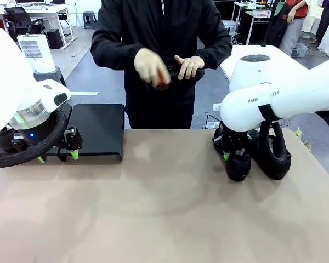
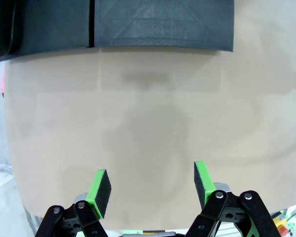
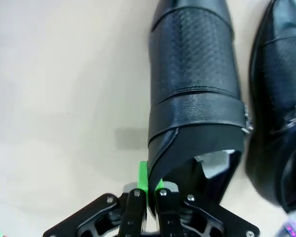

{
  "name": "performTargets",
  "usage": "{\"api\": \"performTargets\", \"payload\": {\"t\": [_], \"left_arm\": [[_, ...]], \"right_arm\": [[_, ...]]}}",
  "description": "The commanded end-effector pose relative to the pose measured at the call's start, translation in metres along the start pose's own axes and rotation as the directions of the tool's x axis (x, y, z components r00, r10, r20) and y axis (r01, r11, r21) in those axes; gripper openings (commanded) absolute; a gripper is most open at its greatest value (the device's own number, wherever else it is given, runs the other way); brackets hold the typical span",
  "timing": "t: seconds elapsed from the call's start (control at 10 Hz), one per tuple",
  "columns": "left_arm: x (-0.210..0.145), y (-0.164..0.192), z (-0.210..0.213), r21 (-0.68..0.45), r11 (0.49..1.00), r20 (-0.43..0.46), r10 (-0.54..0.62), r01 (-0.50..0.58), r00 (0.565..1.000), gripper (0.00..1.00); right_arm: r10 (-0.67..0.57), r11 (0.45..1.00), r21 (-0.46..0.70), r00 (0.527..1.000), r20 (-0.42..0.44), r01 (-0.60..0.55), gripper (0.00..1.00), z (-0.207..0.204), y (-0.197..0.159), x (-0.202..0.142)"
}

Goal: Organize the shoes by placing them on the stand.
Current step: Pick up one Shoe and place it in the middle of the table.

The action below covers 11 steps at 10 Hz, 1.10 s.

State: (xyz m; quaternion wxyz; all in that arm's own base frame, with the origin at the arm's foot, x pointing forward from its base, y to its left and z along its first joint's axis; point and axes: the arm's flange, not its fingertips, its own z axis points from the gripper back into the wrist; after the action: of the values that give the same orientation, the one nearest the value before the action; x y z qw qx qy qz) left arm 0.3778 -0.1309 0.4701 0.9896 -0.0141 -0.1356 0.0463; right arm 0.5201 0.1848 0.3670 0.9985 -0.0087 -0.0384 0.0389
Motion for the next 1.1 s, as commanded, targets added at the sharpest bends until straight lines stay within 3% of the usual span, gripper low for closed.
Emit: {"api": "performTargets", "payload": {"t": [0.0, 0.2, 0.4, 0.6, 0.9, 1.0], "left_arm": [[0.000, 0.002, 0.000, 0.003, 1.000, 0.011, -0.008, 0.008, 1.000, 0.87], [0.000, 0.002, 0.000, 0.003, 1.000, 0.011, -0.008, 0.008, 1.000, 0.87], [0.000, 0.002, 0.000, 0.003, 1.000, 0.011, -0.008, 0.008, 1.000, 0.87], [0.000, 0.002, 0.000, 0.003, 1.000, 0.011, -0.008, 0.008, 1.000, 0.87], [0.000, 0.002, 0.000, 0.003, 1.000, 0.011, -0.008, 0.008, 1.000, 0.87], [0.000, 0.002, 0.000, 0.003, 1.000, 0.011, -0.008, 0.008, 1.000, 0.87]], "right_arm": [[-0.058, 0.998, 0.030, 0.995, 0.080, 0.055, 0.00, 0.059, 0.037, -0.055], [-0.040, 0.994, 0.106, 0.998, 0.043, 0.036, 0.00, 0.080, 0.079, -0.107], [-0.032, 0.988, 0.151, 0.998, -0.045, 0.038, 0.00, 0.057, 0.119, -0.138], [0.015, 0.989, 0.151, 0.998, -0.069, -0.005, 0.00, 0.044, 0.141, -0.163], [-0.031, 0.990, 0.139, 0.997, -0.064, 0.040, 0.00, 0.019, 0.149, -0.167], [-0.027, 0.988, 0.147, 0.997, -0.070, 0.037, 0.05, 0.014, 0.149, -0.165]]}}
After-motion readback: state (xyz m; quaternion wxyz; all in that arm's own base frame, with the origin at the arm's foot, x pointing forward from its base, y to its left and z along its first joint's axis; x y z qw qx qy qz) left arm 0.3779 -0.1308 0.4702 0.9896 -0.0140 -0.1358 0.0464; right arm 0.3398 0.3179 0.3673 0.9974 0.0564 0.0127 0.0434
